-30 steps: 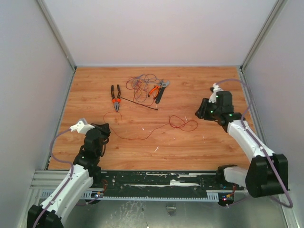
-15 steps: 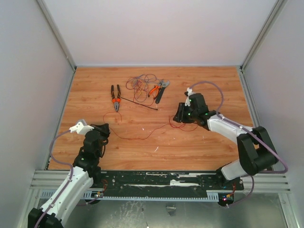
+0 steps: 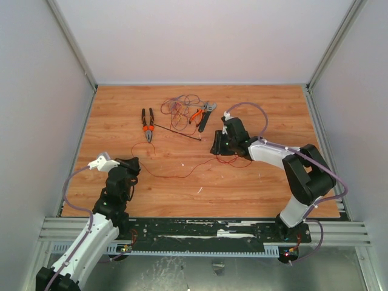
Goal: Zip-tie the wires
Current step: Straighten the cable at the center of the board.
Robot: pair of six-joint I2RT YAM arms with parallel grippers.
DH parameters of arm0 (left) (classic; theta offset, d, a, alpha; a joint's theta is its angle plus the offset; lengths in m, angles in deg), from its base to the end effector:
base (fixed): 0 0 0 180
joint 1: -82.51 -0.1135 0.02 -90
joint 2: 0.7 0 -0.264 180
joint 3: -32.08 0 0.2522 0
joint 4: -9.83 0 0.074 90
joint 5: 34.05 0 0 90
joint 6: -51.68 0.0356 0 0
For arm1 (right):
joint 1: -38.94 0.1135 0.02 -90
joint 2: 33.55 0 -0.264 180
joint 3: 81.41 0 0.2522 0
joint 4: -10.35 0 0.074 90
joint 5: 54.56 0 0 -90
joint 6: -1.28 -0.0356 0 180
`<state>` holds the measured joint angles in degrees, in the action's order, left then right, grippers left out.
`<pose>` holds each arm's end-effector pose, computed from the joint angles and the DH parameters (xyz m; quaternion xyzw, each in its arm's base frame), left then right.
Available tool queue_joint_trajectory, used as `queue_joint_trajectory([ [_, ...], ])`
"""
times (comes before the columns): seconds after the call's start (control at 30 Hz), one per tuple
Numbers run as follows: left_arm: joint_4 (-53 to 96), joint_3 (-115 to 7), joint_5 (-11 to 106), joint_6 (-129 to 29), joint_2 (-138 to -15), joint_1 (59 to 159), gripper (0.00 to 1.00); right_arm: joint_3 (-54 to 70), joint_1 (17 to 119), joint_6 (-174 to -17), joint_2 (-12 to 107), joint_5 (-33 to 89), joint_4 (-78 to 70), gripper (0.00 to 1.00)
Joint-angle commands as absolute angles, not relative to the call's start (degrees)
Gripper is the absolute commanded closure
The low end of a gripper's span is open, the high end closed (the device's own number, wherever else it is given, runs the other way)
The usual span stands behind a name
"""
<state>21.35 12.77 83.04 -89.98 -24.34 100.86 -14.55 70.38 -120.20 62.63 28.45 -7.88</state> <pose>0.1297 -0.0260 0.1715 -0.3576 0.7026 -0.1832 0.5873 0.2896 0.1821 0.1718 -0.0217 0.9304 0.2371 0.2786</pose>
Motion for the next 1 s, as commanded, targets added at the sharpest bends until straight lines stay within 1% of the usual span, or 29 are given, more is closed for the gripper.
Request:
queue_joint_trajectory([
  [0.0,21.13,13.35,83.63,-89.32,-23.47,100.80,1.00,-13.20,70.92,-120.33,63.58,32.07,-8.11,0.61],
  [0.07,21.13,13.35,83.63,-89.30,-23.55,100.80,1.00,-13.33,71.10,-120.10,63.72,32.50,-8.66,0.63],
  [0.2,21.13,13.39,83.55,-89.30,-23.64,100.81,1.00,-13.95,71.63,-119.99,63.83,33.15,-9.19,0.64],
  [0.27,21.13,13.48,83.59,-89.30,-23.64,100.80,1.00,-14.44,71.90,-120.00,64.30,33.13,-8.58,0.68],
  [0.33,21.17,13.52,83.75,-89.34,-23.59,100.80,1.00,-14.29,71.90,-119.99,65.04,32.73,-8.34,0.76],
  [0.43,21.41,13.58,83.77,-89.86,-23.12,100.80,1.00,-13.03,71.90,-119.17,64.33,34.98,-10.67,0.97],
  [0.47,21.44,13.46,83.73,-89.75,-22.92,100.80,1.00,-12.67,71.84,-118.56,63.24,36.88,-11.94,1.00],
  [0.53,21.90,12.74,83.91,-89.61,-22.73,100.63,1.00,-12.29,70.76,-116.89,60.40,40.20,-14.91,1.00],
  [0.63,23.31,10.92,83.73,-88.71,-23.03,99.51,1.00,-13.49,64.71,-114.39,54.48,38.85,-17.40,1.00],
  [0.7,24.46,9.63,83.51,-87.73,-23.31,98.26,1.00,-15.17,57.09,-113.24,49.52,36.03,-17.78,1.00],
  [0.8,25.88,8.38,83.34,-86.33,-23.70,96.90,1.00,-15.81,47.76,-109.80,42.92,35.43,-19.65,1.00],
  [0.97,27.29,7.95,82.86,-85.40,-24.73,94.42,1.00,-14.93,32.68,-105.12,38.08,34.27,-22.70,1.00],
])
